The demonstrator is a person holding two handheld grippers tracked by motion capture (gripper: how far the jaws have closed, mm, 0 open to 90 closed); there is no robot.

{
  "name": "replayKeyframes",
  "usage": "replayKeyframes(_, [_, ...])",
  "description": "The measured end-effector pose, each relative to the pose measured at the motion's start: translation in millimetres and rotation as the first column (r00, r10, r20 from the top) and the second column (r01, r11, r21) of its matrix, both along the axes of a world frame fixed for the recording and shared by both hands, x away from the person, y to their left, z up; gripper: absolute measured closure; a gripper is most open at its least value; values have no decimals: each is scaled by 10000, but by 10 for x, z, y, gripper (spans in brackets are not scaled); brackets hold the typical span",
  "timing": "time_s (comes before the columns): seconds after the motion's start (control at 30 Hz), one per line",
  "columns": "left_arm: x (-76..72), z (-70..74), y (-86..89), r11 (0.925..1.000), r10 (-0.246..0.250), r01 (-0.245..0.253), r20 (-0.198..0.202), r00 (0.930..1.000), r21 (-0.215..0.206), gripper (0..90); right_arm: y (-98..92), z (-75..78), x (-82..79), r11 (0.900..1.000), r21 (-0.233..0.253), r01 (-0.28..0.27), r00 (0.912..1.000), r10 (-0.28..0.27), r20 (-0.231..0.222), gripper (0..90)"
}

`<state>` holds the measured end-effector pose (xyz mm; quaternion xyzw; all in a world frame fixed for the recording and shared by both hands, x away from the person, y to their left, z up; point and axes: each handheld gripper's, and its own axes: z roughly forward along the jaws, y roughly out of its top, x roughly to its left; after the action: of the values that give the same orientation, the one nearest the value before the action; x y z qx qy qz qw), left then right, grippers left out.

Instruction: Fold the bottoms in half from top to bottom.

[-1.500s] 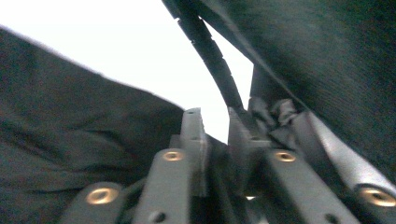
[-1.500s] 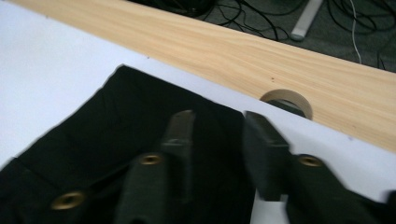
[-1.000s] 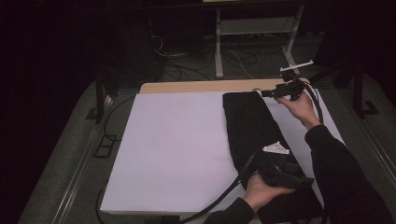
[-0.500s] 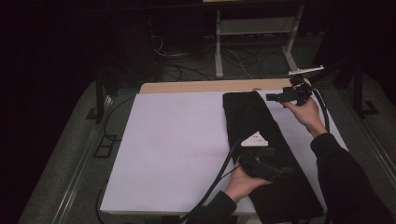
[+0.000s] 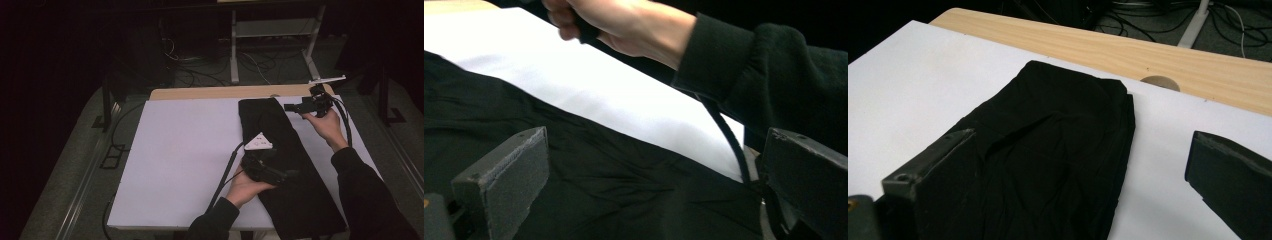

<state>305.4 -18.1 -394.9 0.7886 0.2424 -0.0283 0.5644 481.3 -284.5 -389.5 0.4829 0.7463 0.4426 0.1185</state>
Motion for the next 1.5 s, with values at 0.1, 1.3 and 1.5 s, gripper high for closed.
replayKeyframes(0.1, [53,24,64,9997,204,-204,41,9998,-107,0,-12,-7,-6,10000,11,45,10000,-45,21,8])
replayKeyframes(1.3, [646,240,513,9827,1177,-1339,1267,9849,1280,0,-14,-7,-41,9985,149,-527,9985,529,-162,8])
replayKeyframes(1.5, [790,273,553,9862,1117,-1179,586,9920,1166,0,6,-9,-39,9979,91,-637,9978,639,-153,11])
